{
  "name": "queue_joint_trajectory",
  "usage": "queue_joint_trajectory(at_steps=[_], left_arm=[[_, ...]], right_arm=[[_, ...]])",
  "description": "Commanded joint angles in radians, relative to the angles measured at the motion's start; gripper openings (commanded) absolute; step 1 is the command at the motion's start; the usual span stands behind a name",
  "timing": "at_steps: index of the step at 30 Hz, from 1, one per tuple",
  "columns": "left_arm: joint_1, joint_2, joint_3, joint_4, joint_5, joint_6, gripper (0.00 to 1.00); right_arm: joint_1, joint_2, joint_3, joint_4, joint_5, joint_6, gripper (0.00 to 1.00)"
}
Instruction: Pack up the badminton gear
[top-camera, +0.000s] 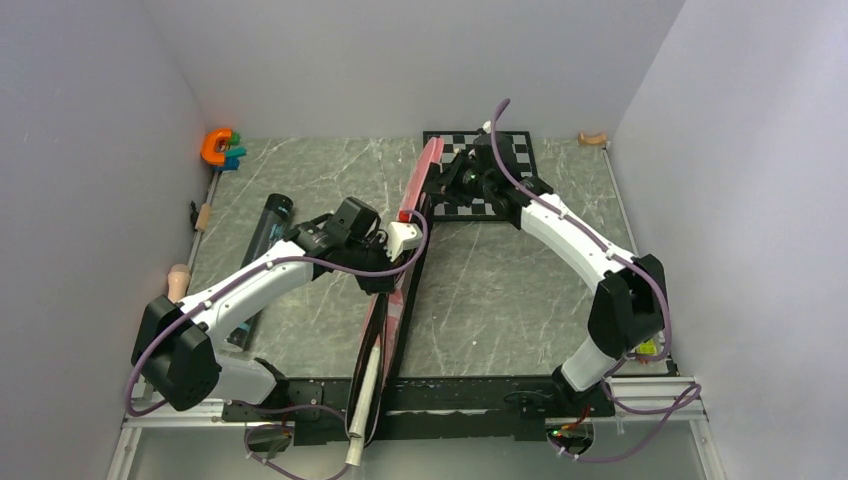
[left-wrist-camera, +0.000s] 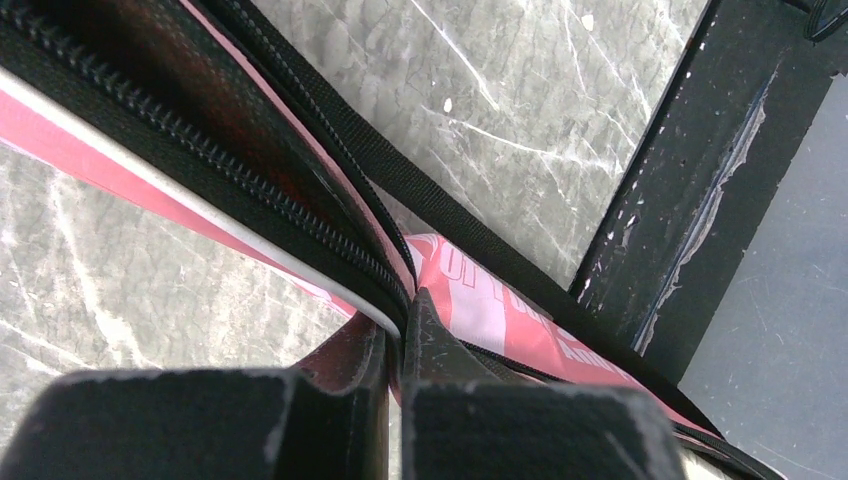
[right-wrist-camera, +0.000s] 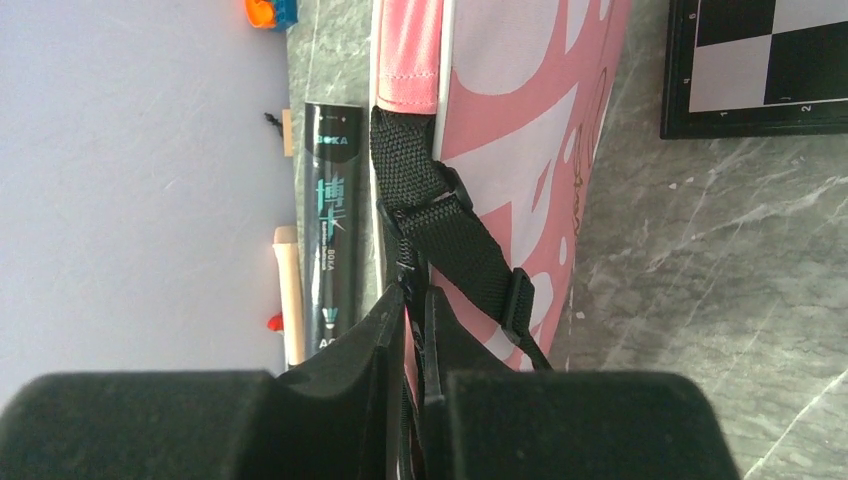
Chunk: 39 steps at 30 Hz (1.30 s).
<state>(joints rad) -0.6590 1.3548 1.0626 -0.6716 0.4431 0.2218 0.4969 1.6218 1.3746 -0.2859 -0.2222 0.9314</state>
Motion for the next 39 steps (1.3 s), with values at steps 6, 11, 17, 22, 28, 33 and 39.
queue_joint_trajectory(at_steps=[6, 11, 17, 22, 28, 33, 39], left_arm=[[-0.002, 0.009, 0.032, 0.032, -0.049, 0.051, 0.00], [-0.001, 0.007, 0.041, 0.024, -0.043, 0.046, 0.00], [0.000, 0.004, 0.060, 0.005, -0.025, 0.039, 0.00], [0.004, 0.001, 0.066, -0.008, 0.001, 0.041, 0.00], [0.019, -0.007, 0.060, -0.010, 0.041, 0.037, 0.00], [0.028, 0.002, 0.056, -0.005, 0.066, 0.033, 0.00], [0.032, 0.004, 0.054, 0.003, 0.075, 0.031, 0.00]], right_arm=[[0.061, -0.087, -0.063, -0.038, -0.066, -0.016, 0.14], [0.054, -0.092, -0.004, -0.123, -0.057, -0.108, 0.22], [0.051, -0.098, 0.146, -0.258, 0.049, -0.297, 0.54], [0.052, -0.122, 0.154, -0.260, 0.151, -0.408, 0.63], [0.066, -0.178, 0.091, -0.184, 0.243, -0.519, 0.63], [0.140, -0.171, 0.092, -0.186, 0.331, -0.576, 0.61], [0.232, -0.138, 0.117, -0.183, 0.451, -0.617, 0.57]])
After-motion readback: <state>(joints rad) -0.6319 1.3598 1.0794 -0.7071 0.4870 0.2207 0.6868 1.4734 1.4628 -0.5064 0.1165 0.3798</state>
